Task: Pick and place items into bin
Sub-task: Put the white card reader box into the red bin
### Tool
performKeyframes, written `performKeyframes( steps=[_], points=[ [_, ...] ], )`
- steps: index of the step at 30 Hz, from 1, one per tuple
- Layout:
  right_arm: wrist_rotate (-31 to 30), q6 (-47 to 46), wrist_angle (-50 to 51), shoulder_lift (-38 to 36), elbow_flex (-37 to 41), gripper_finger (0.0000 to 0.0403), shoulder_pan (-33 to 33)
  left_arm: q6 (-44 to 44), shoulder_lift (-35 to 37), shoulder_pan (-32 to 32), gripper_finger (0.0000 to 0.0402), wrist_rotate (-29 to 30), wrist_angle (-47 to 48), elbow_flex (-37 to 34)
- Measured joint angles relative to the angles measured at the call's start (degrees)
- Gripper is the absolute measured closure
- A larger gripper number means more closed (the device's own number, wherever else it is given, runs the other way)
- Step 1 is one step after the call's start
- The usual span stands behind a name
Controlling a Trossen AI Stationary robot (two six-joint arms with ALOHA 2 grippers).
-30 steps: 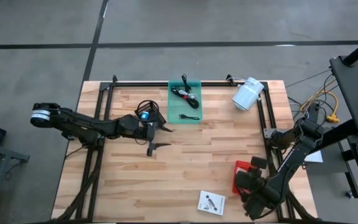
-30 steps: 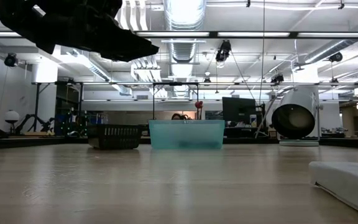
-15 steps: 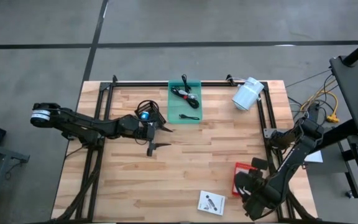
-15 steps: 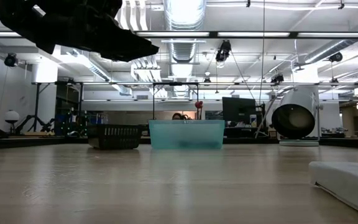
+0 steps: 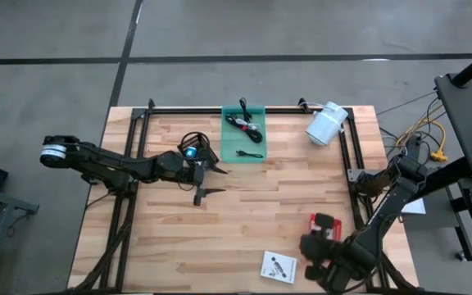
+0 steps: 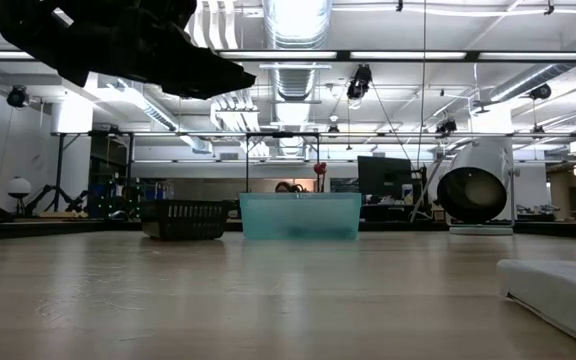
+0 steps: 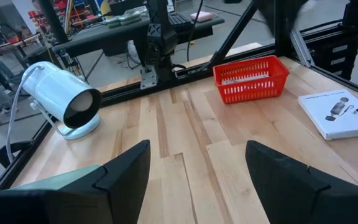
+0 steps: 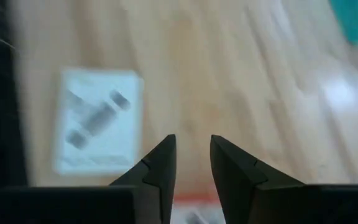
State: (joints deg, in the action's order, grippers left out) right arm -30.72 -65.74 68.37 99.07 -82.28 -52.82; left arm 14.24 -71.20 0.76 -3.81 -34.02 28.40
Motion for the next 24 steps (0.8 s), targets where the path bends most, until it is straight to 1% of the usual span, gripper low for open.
performKeyframes(
  steps=[2,4,6,9,12,17,20,24],
  points=[
    [-2.04,2.91,-6.72,0.0,0.0,0.0318,0.33,-0.01,0.0,0.02,0.0155,0.0,0.0,0.0],
    [-2.25,5.09,-12.76,0.03,0.0,0.0319,0.98,0.0,0.0,0.02,0.0155,0.0,0.0,0.0],
    [-1.61,7.04,-17.73,0.24,0.0,0.0316,1.85,0.0,0.0,0.0,0.0155,0.0,0.0,0.0],
    [0.11,9.23,-21.86,0.77,0.0,0.0303,2.92,-0.02,0.0,0.01,0.0155,0.0,0.11,0.0],
    [2.56,9.42,-22.65,1.91,0.0,0.0285,3.65,-0.09,0.0,0.02,0.0155,0.0,0.35,0.0],
    [10.83,11.24,-23.49,6.14,0.0,0.0249,5.07,-0.09,0.0,0.02,0.0155,0.02,0.33,0.0],
    [11.9,12.63,-24.28,8.68,-1.01,0.0232,5.84,-0.08,0.0,0.02,0.0155,0.11,-0.11,0.0],
    [12.82,12.62,-25.67,11.42,-3.71,0.0226,6.3,-0.2,0.0,0.02,0.0155,0.18,-0.04,0.0]
  ],
)
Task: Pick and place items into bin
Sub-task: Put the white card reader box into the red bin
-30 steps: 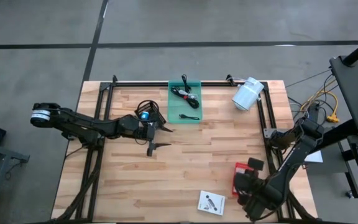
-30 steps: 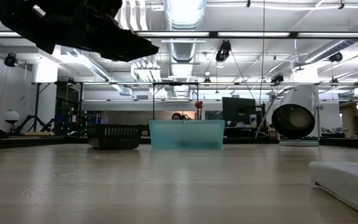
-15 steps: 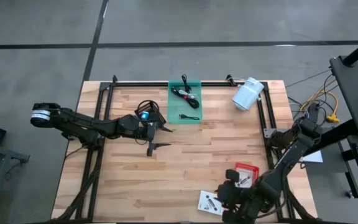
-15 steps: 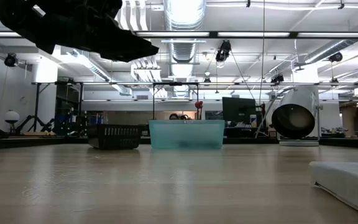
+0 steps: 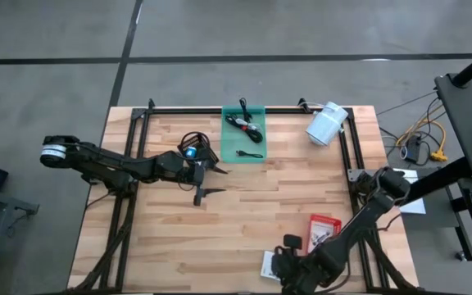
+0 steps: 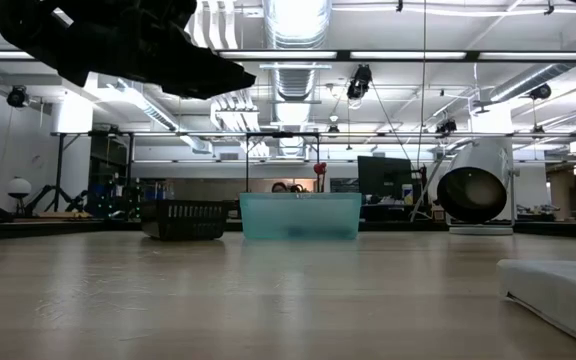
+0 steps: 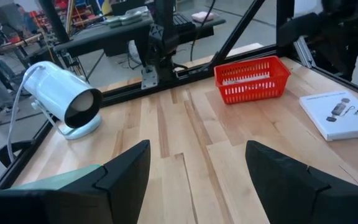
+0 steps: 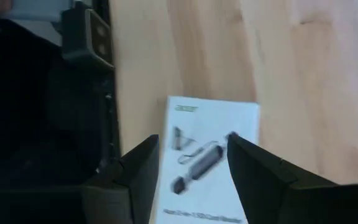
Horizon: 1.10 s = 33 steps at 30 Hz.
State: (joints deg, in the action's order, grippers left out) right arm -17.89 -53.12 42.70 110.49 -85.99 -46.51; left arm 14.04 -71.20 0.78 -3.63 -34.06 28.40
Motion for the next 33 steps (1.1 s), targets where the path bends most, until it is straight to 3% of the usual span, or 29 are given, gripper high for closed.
performKeyframes(
  steps=[16,33],
  points=[
    [6.11,-1.43,0.11,15.07,-14.25,0.0267,0.55,-0.09,0.04,0.0,0.0155,1.17,0.59,-0.68],
    [4.83,-5.4,7.57,17.77,-16.85,0.0293,0.82,0.2,0.07,0.0,0.0155,1.08,0.54,-0.68]
  ],
)
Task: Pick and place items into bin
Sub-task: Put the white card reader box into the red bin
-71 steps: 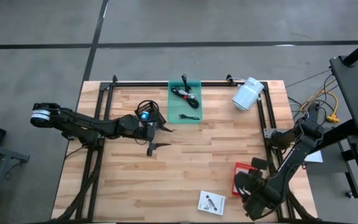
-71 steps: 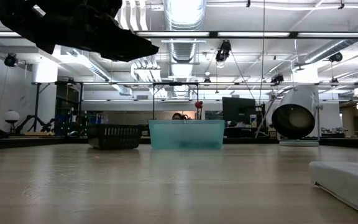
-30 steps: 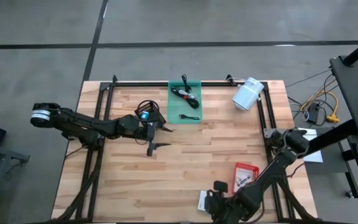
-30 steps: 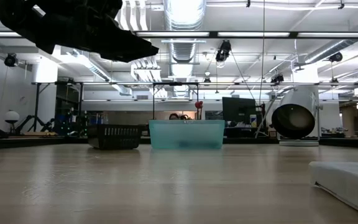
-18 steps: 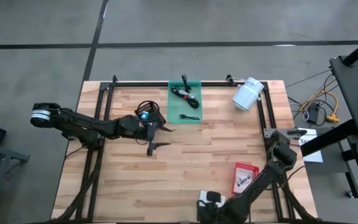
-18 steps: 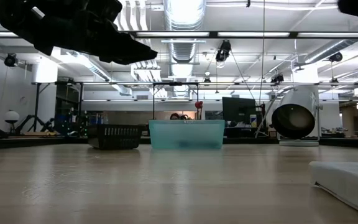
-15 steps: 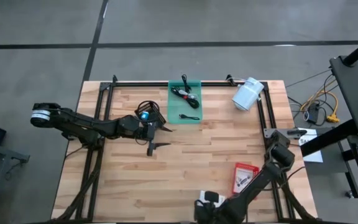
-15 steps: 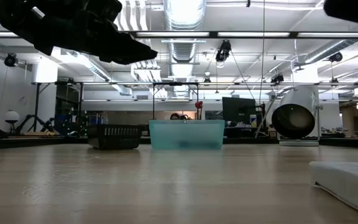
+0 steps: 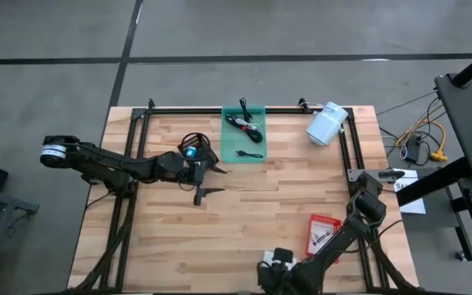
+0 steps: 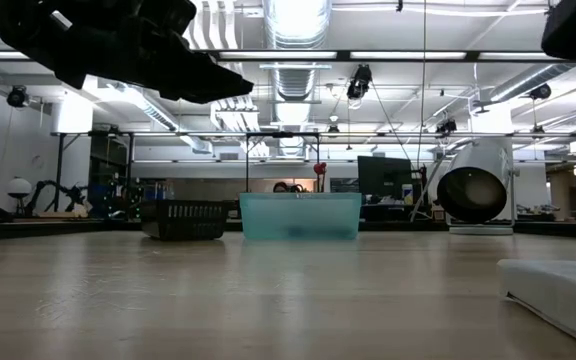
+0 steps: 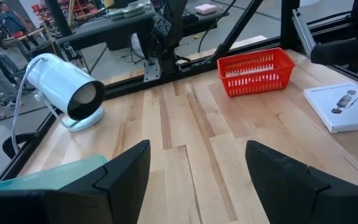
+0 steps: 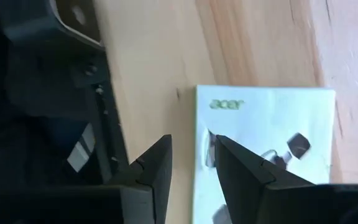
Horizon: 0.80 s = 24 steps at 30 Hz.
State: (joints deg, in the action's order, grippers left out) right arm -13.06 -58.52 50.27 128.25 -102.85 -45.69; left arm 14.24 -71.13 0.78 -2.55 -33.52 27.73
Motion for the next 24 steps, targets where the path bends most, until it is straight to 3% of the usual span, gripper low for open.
performKeyframes(
  steps=[20,24],
  points=[
    [-0.37,1.52,0.11,0.21,3.06,0.029,-0.04,-0.26,0.0,0.0,0.0155,-0.02,0.2,-0.02],
    [2.15,1.55,-2.29,0.21,4.05,0.0296,-0.04,-0.26,0.0,0.0,0.0155,-0.02,0.2,-0.02]
  ],
)
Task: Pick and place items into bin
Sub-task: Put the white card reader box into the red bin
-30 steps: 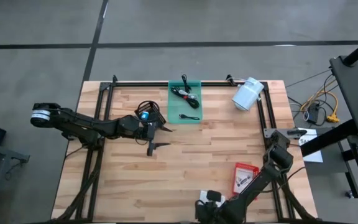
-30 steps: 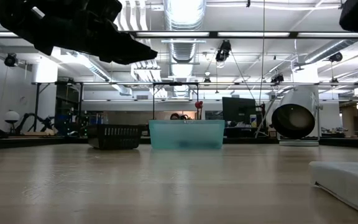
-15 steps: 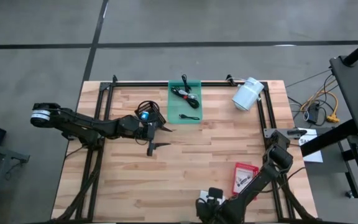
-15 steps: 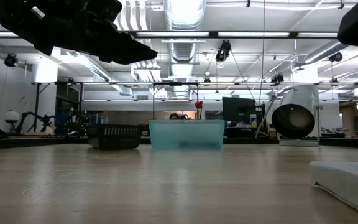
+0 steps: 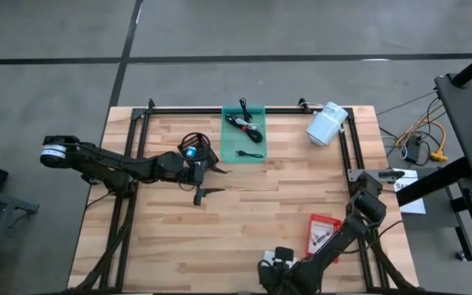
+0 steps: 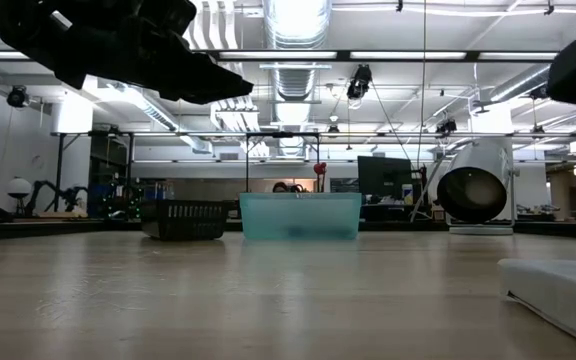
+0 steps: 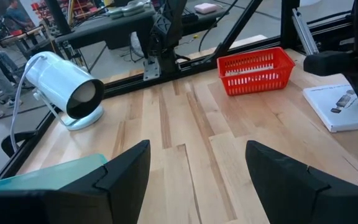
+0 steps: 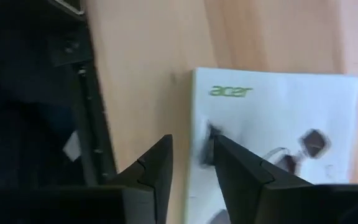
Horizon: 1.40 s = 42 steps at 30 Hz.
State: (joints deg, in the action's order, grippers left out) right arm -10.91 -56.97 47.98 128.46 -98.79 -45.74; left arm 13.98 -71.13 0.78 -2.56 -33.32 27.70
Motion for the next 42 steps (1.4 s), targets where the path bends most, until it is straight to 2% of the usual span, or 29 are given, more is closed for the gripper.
performKeyframes(
  steps=[10,19,28,36,42],
  points=[
    [1.98,0.63,-2.39,-0.19,2.32,0.0324,-0.02,-0.02,0.0,0.0,0.0155,-0.01,0.02,0.0],
    [3.67,3.17,-1.9,-0.24,2.5,0.0387,-0.04,-0.02,0.0,-0.01,0.0155,-0.01,0.02,-0.02],
    [1.71,2.87,-1.02,-1.94,2.81,0.0393,0.3,-0.02,0.0,-0.02,0.0155,-0.01,0.0,-0.04],
    [-8.79,-5.28,1.39,-8.59,2.72,0.0394,1.05,-0.02,0.01,-0.02,0.0155,0.0,0.11,-0.04],
    [-12.44,-23.98,12.44,-14.34,2.68,0.0394,1.93,-0.01,0.02,0.0,0.0155,-0.01,0.98,-0.07]
  ],
)
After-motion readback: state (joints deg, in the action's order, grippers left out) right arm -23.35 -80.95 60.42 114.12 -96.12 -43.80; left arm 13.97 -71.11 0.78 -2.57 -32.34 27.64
